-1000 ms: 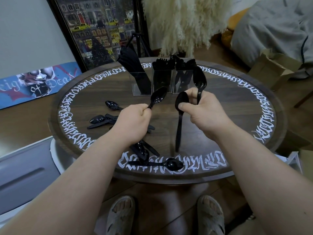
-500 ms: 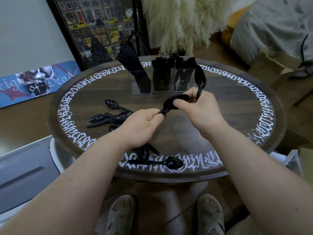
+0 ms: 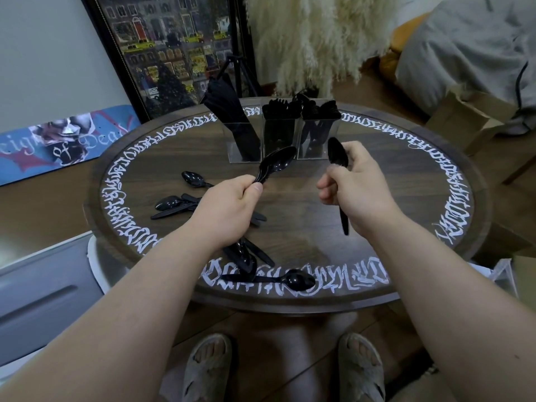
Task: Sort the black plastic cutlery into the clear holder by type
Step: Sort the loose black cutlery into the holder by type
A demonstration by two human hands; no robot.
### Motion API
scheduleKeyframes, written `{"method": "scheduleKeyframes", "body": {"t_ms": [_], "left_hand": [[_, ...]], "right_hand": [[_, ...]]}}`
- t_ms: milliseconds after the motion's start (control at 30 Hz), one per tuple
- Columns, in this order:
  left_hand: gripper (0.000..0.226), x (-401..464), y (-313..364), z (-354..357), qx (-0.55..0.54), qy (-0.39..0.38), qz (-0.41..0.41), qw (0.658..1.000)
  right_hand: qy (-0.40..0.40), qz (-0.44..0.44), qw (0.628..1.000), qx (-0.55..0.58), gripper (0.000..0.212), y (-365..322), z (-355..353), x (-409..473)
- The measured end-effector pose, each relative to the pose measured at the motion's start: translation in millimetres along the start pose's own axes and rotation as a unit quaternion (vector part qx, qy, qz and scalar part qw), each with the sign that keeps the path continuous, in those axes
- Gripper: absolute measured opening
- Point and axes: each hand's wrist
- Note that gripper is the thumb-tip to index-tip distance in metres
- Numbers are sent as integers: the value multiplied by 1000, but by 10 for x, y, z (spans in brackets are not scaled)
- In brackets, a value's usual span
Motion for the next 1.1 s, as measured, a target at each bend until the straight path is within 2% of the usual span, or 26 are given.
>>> {"method": "scheduleKeyframes", "body": {"t_ms": [100,233,367,467,533,667,767,833,1100], "left_hand": [[34,10,2,6,5,1,-3,1000],[34,2,25,24,-16,-4,1,1000],[33,-2,37,42,-41,-10,3,999],[30,-12,61,46,-66,-28,-1,997],[32,-20,68,43,-93,-45,-9,995],[40,-41,89,45,-118,-67,7,991],[35,-61,132,34,-71,-77,48,993],[35,-65,146,24,-57,-83,59,993],[40,-80,105,27,-8,-112,38,993]], "right_hand": [[-4,14,1000,19,23,-6,21,-5],[13,-21,999,-38,30,-19,23,-3],[-8,-41,998,39,23,-43,43,-18],[-23,-19,995,95,22,-21,73,-11],[-28,-19,995,97,18,-6,83,-15],[9,-66,998,-21,15,22,98,-31],[33,-85,995,-30,23,27,99,-32],[45,-114,991,-61,20,45,103,-30],[54,-215,957,-188,24,133,112,-56]]}}
Point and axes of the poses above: each hand's wrist, its own x-axis towards the middle knuckle, its own z-axis out of the palm, y = z × x, and after that the axes turned 3 degrees about z, right-handed
